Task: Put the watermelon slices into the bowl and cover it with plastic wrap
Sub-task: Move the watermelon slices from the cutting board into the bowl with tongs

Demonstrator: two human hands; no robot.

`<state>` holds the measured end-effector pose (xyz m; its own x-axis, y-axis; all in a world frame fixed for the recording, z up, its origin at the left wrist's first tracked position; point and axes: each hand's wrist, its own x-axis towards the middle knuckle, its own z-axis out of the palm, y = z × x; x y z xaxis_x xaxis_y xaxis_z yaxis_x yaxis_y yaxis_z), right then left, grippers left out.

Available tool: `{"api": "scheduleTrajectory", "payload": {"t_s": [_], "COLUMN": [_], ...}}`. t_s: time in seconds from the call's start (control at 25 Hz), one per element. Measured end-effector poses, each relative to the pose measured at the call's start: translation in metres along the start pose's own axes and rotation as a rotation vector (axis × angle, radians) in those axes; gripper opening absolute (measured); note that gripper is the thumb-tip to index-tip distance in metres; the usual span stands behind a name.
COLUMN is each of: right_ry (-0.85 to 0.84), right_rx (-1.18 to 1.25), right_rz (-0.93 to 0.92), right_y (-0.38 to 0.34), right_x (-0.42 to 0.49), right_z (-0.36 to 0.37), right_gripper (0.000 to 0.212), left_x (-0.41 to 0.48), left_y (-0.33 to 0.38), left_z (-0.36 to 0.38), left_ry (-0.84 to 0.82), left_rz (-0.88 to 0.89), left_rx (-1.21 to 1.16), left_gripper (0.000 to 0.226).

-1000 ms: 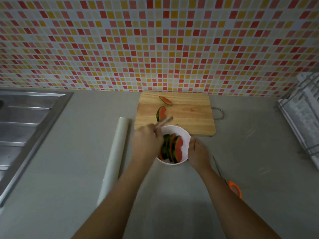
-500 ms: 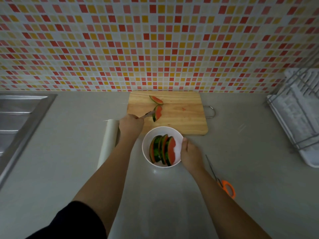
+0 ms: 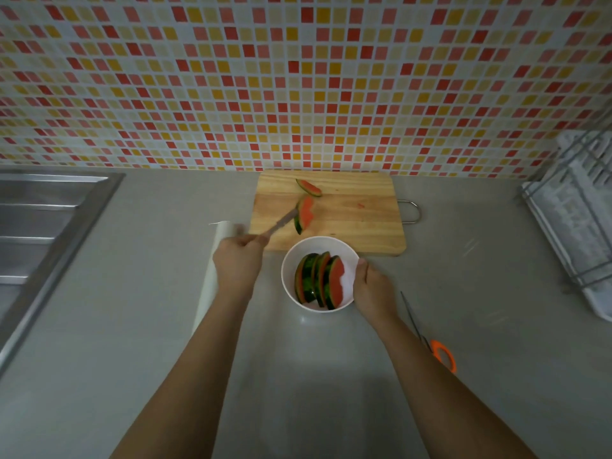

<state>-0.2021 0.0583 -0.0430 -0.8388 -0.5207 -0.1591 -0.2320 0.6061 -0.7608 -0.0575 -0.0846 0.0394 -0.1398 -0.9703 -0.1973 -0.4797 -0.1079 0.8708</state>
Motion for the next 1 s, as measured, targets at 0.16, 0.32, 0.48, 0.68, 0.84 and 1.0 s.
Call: {"api": "scheduleTrajectory", "payload": {"t_s": [0.16,0.32,0.48,0.68,0.84,1.0], "right_ry": [0.029,0.015,0.026,-0.037,-0.034,-0.053], "right_rx": [0.049,0.044,0.032,0.013,0.01,0.002], "right_rz": [0.036,0.011,-0.015,-0.037,-0.039,-0.018], "right_y": [0.0,0.0,-0.001,0.002,0.002,0.005], "right_x": [-0.001,-0.002,-0.002,0.0,-0.001,0.002], "right_z": [0.001,0.0,0.001,-0.001,-0.002,0.002], "right_gripper": [0.054,0.057,0.056,0.047,0.052,0.053], "left_x": [-0.064,-0.105,-0.114,-0.042,0.044,0.087], "left_y": [-0.03,-0.028,-0.017,0.018,0.032,0.032], "left_z": [-0.005,0.023,0.023,0.003,0.048,0.095], "left_ry": [-0.096,-0.112,-0.07,0.075,-0.091,-0.142], "left_rz": [0.122,0.323,0.399,0.384,-0.027,-0.204], "left_rx": [0.185,0.504,0.709,0.486,0.273,0.158], "left_gripper": [0.033,0.026,0.035,0.037,0.039,0.04]}}
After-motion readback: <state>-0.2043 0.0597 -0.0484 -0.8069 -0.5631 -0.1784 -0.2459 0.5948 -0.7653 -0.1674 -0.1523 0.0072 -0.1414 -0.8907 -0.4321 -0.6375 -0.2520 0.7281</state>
